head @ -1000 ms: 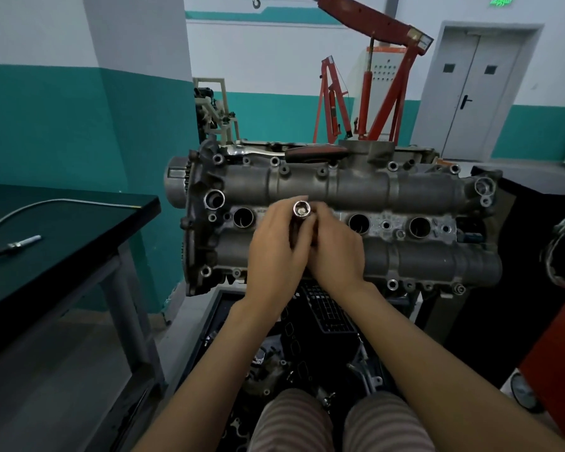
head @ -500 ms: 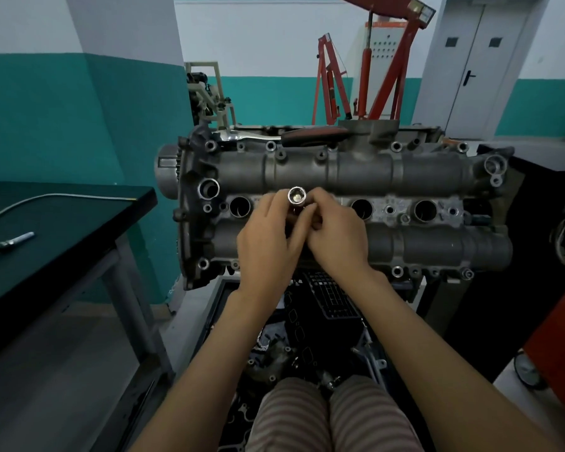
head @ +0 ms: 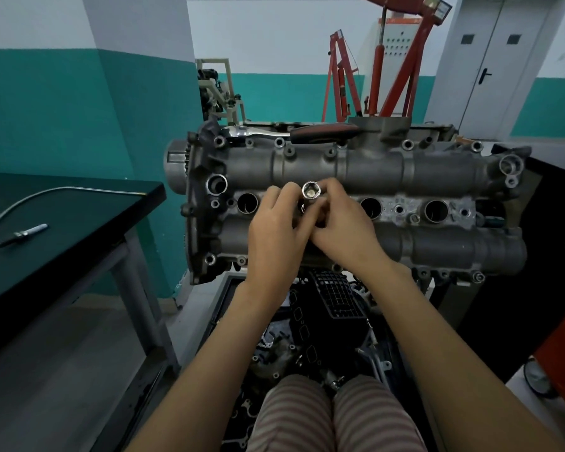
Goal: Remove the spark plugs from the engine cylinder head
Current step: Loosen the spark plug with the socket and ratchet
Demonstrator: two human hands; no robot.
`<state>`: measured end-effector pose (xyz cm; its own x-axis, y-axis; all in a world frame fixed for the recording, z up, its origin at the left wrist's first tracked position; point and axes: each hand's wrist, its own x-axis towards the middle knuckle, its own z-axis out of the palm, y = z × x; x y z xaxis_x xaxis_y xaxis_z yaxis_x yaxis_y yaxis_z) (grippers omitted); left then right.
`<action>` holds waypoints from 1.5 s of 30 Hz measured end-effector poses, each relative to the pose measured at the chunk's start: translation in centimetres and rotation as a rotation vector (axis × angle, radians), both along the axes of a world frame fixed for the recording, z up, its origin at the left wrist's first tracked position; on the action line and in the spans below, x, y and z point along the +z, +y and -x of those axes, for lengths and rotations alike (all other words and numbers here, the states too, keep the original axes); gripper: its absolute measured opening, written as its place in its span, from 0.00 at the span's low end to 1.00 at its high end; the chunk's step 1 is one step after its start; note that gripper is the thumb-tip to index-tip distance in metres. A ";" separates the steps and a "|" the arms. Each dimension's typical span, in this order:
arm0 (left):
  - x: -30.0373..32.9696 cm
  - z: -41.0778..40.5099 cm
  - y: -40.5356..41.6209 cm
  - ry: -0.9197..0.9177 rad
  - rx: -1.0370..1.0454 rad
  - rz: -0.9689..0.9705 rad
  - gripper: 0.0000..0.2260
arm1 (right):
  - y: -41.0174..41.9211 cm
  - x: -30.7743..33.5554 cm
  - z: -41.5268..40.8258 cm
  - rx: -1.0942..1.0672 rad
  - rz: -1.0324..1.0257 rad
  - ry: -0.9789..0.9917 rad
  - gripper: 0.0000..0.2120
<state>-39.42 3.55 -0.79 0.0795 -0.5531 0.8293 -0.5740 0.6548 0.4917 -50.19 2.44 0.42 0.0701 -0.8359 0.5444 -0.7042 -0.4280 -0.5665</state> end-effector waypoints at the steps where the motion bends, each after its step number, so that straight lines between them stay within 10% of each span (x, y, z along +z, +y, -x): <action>1: 0.0 0.1 -0.1 -0.015 0.003 -0.012 0.11 | -0.1 -0.1 -0.3 -0.057 0.031 0.018 0.11; 19: 0.5 0.4 -0.6 -0.163 0.100 -0.022 0.08 | -1.6 1.9 1.2 -0.081 0.270 0.573 0.06; 45: 1.0 0.4 -0.6 -0.070 -0.001 -0.022 0.11 | -1.9 1.6 1.4 -0.004 0.163 0.577 0.05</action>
<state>-39.82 3.00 0.22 0.0209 -0.5711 0.8206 -0.6068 0.6451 0.4644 -51.54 0.55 2.00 0.3895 -0.7458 0.5404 -0.8805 -0.4736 -0.0190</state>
